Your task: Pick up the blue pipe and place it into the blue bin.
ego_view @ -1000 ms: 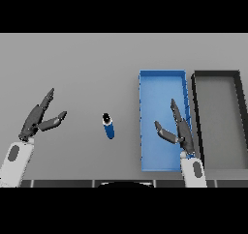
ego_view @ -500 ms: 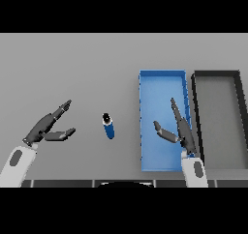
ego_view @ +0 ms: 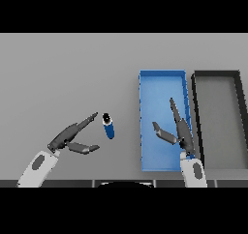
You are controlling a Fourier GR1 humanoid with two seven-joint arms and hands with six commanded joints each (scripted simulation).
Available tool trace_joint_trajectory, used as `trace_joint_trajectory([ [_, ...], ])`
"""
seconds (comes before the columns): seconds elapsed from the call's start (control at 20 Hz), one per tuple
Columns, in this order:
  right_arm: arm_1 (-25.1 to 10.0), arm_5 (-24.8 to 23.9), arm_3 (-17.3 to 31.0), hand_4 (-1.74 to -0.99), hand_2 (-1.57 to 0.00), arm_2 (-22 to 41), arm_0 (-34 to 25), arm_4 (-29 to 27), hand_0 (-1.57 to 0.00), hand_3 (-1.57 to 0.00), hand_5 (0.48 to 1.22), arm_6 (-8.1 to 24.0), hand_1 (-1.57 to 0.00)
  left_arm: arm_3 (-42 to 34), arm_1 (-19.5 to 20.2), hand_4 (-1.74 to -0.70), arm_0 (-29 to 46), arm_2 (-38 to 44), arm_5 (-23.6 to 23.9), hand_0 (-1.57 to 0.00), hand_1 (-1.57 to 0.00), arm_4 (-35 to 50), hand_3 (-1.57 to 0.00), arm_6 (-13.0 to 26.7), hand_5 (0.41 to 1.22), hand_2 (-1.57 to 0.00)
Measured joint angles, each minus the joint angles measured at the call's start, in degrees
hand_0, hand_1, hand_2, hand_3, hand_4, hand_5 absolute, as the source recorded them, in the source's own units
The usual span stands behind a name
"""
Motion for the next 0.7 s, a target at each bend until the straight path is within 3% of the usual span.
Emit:
trace_joint_trajectory([
  [0.2,0.57,-0.25,0.55,-1.229,0.0,0.46,0.4,0.57,0.0,0.0,0.621,0.05,0.0,3.97,-4.84,-1.2,-2.14,-1.86,0.7,0.0,0.0,-1.3,0.0,2.26,0.467,0.0],
  [0.35,0.33,-0.03,-0.02,-1.212,0.0,0.17,1.25,0.06,0.0,0.0,0.61,-0.65,0.0,8.7,-8.33,-1.19,-4.2,-2.58,0.45,0.0,0.0,-2.11,0.0,1.66,0.469,0.0],
  [0.5,0.2,-0.07,-0.27,-1.204,0.0,-0.08,1.26,-0.03,0.0,0.0,0.607,0.95,0.0,12.09,-11.33,-1.14,-7.92,-3.59,0.72,0.0,0.0,-3.89,0.0,2.13,0.459,0.0],
  [0.7,-0.03,0.29,-0.08,-1.207,0.0,-0.13,1.94,-0.25,0.0,0.0,0.607,-0.57,0.0,15.2,-14.26,-1.19,-9.29,-4.01,-0.51,0.0,0.0,-3.38,0.0,-0.88,0.513,0.0],
])
